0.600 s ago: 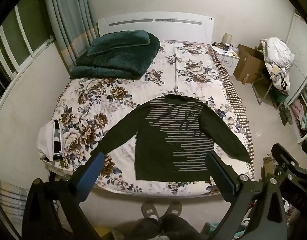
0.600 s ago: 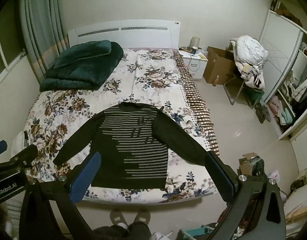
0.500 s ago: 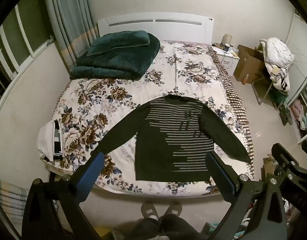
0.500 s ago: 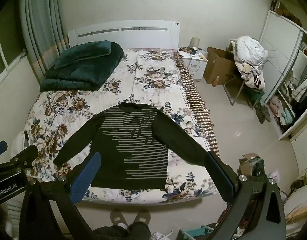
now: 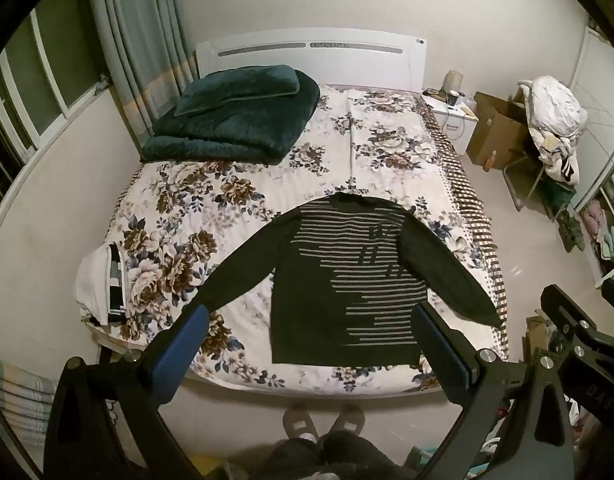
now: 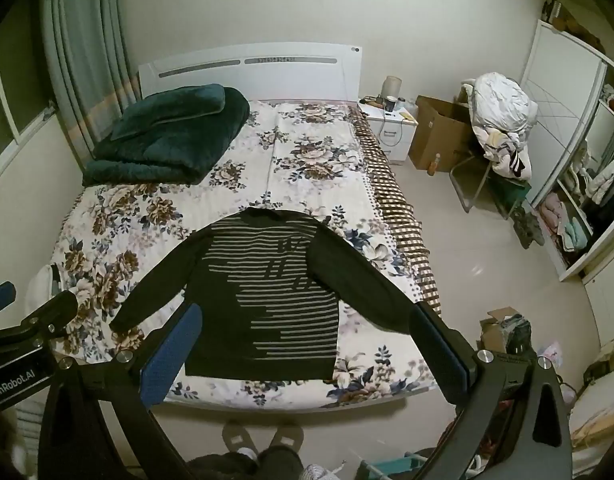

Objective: Fold small clothes

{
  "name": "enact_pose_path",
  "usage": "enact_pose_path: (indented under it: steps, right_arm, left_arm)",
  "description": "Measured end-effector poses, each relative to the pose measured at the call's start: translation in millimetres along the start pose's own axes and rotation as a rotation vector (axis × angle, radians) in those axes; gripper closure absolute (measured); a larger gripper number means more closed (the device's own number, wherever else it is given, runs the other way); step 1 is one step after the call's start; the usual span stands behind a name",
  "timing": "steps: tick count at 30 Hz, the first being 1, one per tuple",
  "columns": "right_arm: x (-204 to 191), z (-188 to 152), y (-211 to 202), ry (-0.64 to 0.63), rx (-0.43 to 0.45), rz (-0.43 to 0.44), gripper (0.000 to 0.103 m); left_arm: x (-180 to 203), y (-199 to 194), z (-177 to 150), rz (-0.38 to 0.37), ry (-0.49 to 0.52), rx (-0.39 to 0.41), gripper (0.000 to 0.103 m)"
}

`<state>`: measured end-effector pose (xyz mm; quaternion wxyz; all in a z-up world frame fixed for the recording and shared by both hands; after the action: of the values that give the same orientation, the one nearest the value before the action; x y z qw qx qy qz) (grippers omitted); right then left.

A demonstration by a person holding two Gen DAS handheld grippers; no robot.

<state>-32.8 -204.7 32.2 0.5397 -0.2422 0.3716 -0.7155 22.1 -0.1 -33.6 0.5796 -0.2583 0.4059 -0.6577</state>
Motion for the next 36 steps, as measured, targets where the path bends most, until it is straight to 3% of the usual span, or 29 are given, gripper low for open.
enact_pose_path:
  steps: [14, 36]
  right_arm:
    - [-1.0, 0.3, -3.3, 0.001, 0.005, 0.002, 0.0]
    - [-2.4, 0.9, -8.7, 0.004, 0.009, 0.005, 0.0]
  left_arm:
    - [5.0, -9.0, 20.4, -0.001, -0.002, 0.007, 0.0]
    - [3.7, -10.2, 16.9, -0.004, -0.003, 0.017, 0.0]
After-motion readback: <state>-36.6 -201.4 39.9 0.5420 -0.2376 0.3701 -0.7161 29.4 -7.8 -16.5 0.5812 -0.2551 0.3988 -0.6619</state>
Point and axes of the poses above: each gripper's, at about its wrist camera, not at the fingertips, and y roughly the way its jaws point, x to its right, z to its top, the point moved 4 cm from there along y, roughly the way its jaws point, and after that the axes turned 11 degrees about y, right-handed, at the moved point
